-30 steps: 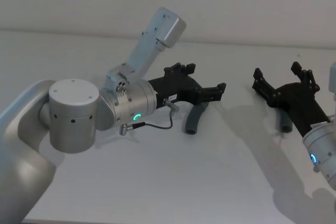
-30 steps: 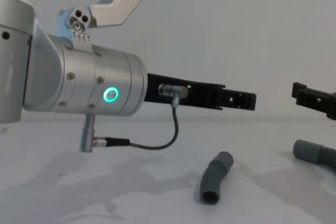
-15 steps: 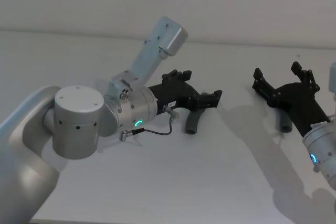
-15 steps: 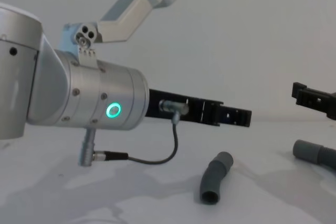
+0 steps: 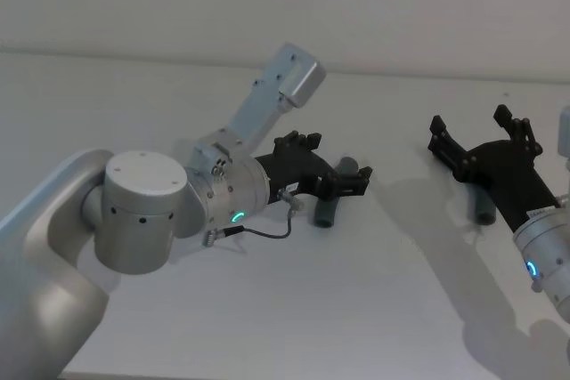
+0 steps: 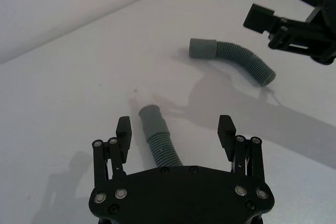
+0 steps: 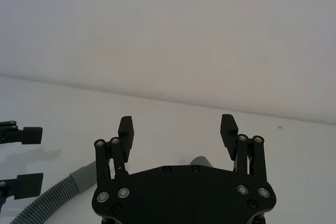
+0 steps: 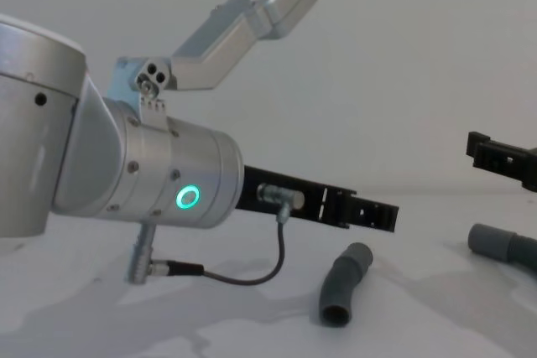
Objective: Use both hands to pick up one end of the pipe from the table, align the ends, and insert them.
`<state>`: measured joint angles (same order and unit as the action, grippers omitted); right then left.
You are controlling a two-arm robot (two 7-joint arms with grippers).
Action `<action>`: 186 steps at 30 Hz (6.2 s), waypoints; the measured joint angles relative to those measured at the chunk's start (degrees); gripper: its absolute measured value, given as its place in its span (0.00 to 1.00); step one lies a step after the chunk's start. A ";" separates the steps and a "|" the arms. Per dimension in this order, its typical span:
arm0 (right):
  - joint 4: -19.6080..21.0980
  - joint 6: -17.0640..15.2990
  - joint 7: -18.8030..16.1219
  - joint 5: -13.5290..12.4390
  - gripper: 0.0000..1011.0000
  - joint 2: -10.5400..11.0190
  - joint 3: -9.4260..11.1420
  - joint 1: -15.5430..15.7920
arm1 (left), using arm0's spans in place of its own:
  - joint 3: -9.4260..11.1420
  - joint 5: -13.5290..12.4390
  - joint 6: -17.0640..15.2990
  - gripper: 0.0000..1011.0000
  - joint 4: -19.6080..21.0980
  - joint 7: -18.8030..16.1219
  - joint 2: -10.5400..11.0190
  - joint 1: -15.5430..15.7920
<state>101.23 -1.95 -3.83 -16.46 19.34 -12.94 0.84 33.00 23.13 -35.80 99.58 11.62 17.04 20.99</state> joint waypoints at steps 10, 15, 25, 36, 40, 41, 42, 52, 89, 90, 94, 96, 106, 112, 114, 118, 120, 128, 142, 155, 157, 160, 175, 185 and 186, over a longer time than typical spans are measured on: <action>0.00 0.00 0.00 0.00 0.99 0.00 0.00 0.00 | -0.03 -0.90 -1.14 0.99 -1.31 -1.38 -1.08 -0.28; 0.00 0.00 0.00 0.00 0.99 0.00 0.00 0.00 | -0.04 -1.35 -1.16 0.99 -2.72 -1.80 -1.83 -0.14; 0.00 0.00 0.00 0.00 0.99 0.00 0.00 0.00 | 0.15 -2.03 -0.63 0.99 -5.54 -1.86 -3.16 0.53; 0.00 0.00 0.00 0.00 0.99 0.00 0.00 0.00 | 0.37 -2.40 -0.59 0.99 -7.89 -1.08 -4.20 1.43; 0.00 0.00 0.00 0.00 0.99 0.00 0.00 0.00 | 0.37 -2.43 -1.11 0.99 -8.42 -0.81 -4.50 1.80; 0.00 0.00 0.00 0.00 0.99 0.00 0.00 0.00 | 0.35 -2.44 -1.41 0.99 -8.61 -0.70 -4.65 1.98; 0.00 0.00 0.00 0.00 0.99 0.00 0.00 0.00 | 0.33 -2.45 -1.55 0.99 -8.69 -0.66 -4.71 2.04; 0.00 0.00 0.00 0.00 0.99 0.00 0.00 0.00 | 0.23 -2.62 -3.41 0.99 -9.56 -0.06 -5.27 3.18; 0.00 0.00 0.00 0.00 0.99 0.00 0.00 0.00 | 0.89 -3.95 -4.94 0.99 -12.66 4.50 -5.10 6.12; 0.00 0.00 0.00 0.00 0.99 0.00 0.00 0.00 | 0.92 -4.03 -4.80 0.99 -12.73 4.55 -5.10 6.12; 0.00 0.00 0.00 0.00 0.99 0.00 0.00 0.00 | 1.01 -4.29 -4.29 0.99 -13.05 4.82 -5.09 6.12; 0.00 0.00 0.00 0.00 0.99 0.00 0.00 0.00 | 1.07 -4.47 -4.01 0.99 -13.23 4.96 -5.11 6.09; 0.00 0.00 0.00 0.00 0.99 0.00 0.00 0.00 | 1.30 -5.04 -3.46 0.99 -13.94 5.70 -5.21 6.09; 0.00 0.00 0.00 0.00 0.99 0.00 0.00 0.00 | 1.38 -5.27 -3.44 0.99 -14.27 6.29 -5.26 6.19; 0.00 0.00 0.00 0.00 0.99 0.00 0.00 0.00 | 1.43 -5.38 -3.44 0.99 -14.37 6.52 -5.26 6.25; 0.00 0.00 0.00 0.00 0.99 0.00 0.00 0.00 | 1.53 -5.58 -3.44 0.99 -14.53 6.85 -5.26 6.32; 0.00 0.00 0.00 0.00 0.99 0.00 0.00 0.00 | 1.57 -5.67 -3.44 0.99 -14.59 7.02 -5.24 6.36; 0.00 0.00 0.00 0.00 0.99 0.00 0.00 0.00 | 1.65 -5.88 -3.42 0.94 -14.75 7.37 -5.21 6.45; 0.00 0.00 0.00 0.00 0.99 0.00 0.00 0.00 | 1.74 -6.03 -3.33 0.56 -14.86 7.64 -5.19 6.51; 0.00 0.00 0.00 0.00 0.99 0.00 0.00 0.00 | 1.74 -6.11 -3.33 0.34 -14.91 7.73 -5.18 6.54; 0.00 0.00 0.00 0.00 0.99 0.00 0.00 0.00 | 1.74 -6.11 -3.33 0.34 -14.91 7.74 -5.19 6.54; 0.00 0.00 0.00 0.00 0.99 0.00 0.00 0.00 | 1.74 -6.11 -3.33 0.34 -14.91 7.76 -5.19 6.54; -0.02 -3.13 -0.05 0.75 0.99 0.64 -0.12 -0.26 | 1.74 -6.10 -3.34 0.34 -14.90 7.77 -5.19 6.54; -1.18 -10.18 -0.21 1.30 0.99 1.55 -0.18 -1.52 | 1.74 -6.10 -3.33 0.34 -14.90 7.76 -5.19 6.54; -1.43 -10.75 -0.23 1.31 0.99 1.59 -0.17 -1.66 | 1.74 -6.10 -3.34 0.34 -14.90 7.76 -5.19 6.54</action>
<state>99.79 -12.70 -4.06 -15.16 20.93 -13.11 -0.82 34.74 17.03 -39.14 84.68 19.39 11.85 27.53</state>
